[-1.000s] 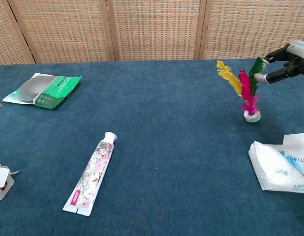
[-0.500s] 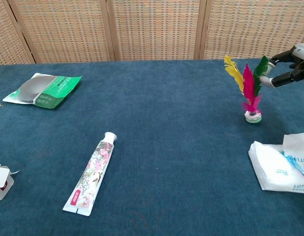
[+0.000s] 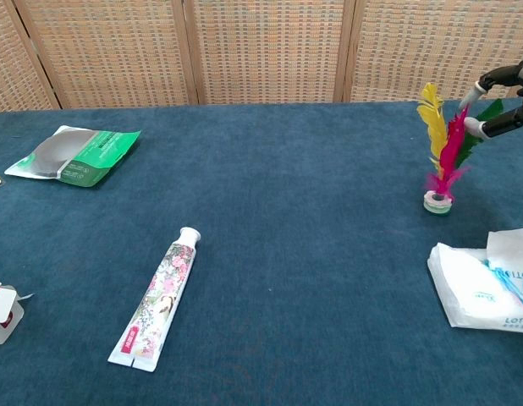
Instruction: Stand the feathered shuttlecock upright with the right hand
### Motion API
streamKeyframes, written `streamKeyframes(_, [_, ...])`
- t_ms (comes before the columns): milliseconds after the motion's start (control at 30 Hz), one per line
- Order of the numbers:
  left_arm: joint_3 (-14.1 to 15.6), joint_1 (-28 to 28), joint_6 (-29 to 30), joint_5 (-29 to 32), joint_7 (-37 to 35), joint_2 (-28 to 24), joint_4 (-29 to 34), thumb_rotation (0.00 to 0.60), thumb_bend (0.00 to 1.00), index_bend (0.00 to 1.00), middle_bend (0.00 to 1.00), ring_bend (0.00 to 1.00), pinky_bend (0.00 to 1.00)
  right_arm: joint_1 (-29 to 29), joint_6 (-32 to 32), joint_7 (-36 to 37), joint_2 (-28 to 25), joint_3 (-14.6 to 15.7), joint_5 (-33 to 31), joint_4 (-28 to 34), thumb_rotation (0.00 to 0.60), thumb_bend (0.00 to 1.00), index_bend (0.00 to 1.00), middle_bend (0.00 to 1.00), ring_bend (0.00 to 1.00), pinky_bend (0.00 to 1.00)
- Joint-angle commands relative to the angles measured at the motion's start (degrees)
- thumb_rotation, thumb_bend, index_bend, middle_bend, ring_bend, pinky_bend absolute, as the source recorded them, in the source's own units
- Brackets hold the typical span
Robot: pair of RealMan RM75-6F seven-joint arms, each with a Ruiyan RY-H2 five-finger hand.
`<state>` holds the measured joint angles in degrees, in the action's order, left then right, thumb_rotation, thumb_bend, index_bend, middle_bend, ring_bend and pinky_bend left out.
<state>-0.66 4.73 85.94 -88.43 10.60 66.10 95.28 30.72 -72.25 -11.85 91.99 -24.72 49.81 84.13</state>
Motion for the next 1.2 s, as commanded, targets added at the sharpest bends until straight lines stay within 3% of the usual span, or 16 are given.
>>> streamKeyframes(33, [-0.05, 0.01, -0.03, 0.09, -0.04, -0.01, -0.01, 0.6, 0.01, 0.0, 0.0, 0.0, 0.0, -0.25, -0.39, -0.03, -0.6, 0.12, 0.58, 0.26, 0.6, 0.39, 0.31, 0.01, 0.0, 0.0])
streamKeyframes(167, [-0.15, 0.01, -0.06, 0.28, -0.24, -0.09, -0.03, 0.6, 0.01, 0.0, 0.0, 0.0, 0.0, -0.99, -1.67, -1.94, -3.05, 1.53, 3.17, 1.5, 0.6, 0.39, 0.21, 0.0, 0.0, 0.0])
streamKeyframes(400, [-0.29, -0.03, -0.06, 0.59, -0.41, -0.16, -0.1, 0.6, 0.01, 0.0, 0.0, 0.0, 0.0, -4.18, -7.08, -3.54, -7.57, 4.65, 9.82, 4.11, 0.6, 0.39, 0.18, 0.0, 0.0, 0.0])
streamKeyframes(500, [-0.31, -0.06, -0.02, 0.66, -0.35, -0.22, -0.02, 0.6, 0.01, 0.0, 0.0, 0.0, 0.0, -6.83, -8.37, -1.3, -10.78, 7.23, 13.68, 6.76, 0.6, 0.39, 0.17, 0.0, 0.0, 0.0])
streamKeyframes(700, [-0.21, -0.05, -0.11, 0.6, 0.41, 0.03, -0.08, 0.6, 0.01, 0.0, 0.0, 0.0, 0.0, -12.41, -11.18, 0.49, -16.11, 15.17, 22.52, 7.94, 0.6, 0.37, 0.09, 0.0, 0.0, 0.0])
streamKeyframes(933, [-0.34, -0.27, -0.07, 1.35, 1.64, 0.38, -0.06, 0.6, 0.01, 0.0, 0.0, 0.0, 0.0, -17.03, -12.92, -1.19, -19.2, 22.14, 27.95, 7.53, 0.6, 0.27, 0.0, 0.0, 0.0, 0.0])
streamKeyframes(1200, [-0.89, -0.32, -0.51, 3.16, 2.64, 1.05, -1.15, 0.6, 0.0, 0.0, 0.0, 0.0, 0.0, -20.59, -15.63, -9.19, -20.09, 26.08, 31.48, 6.13, 0.6, 0.02, 0.0, 0.0, 0.0, 0.0])
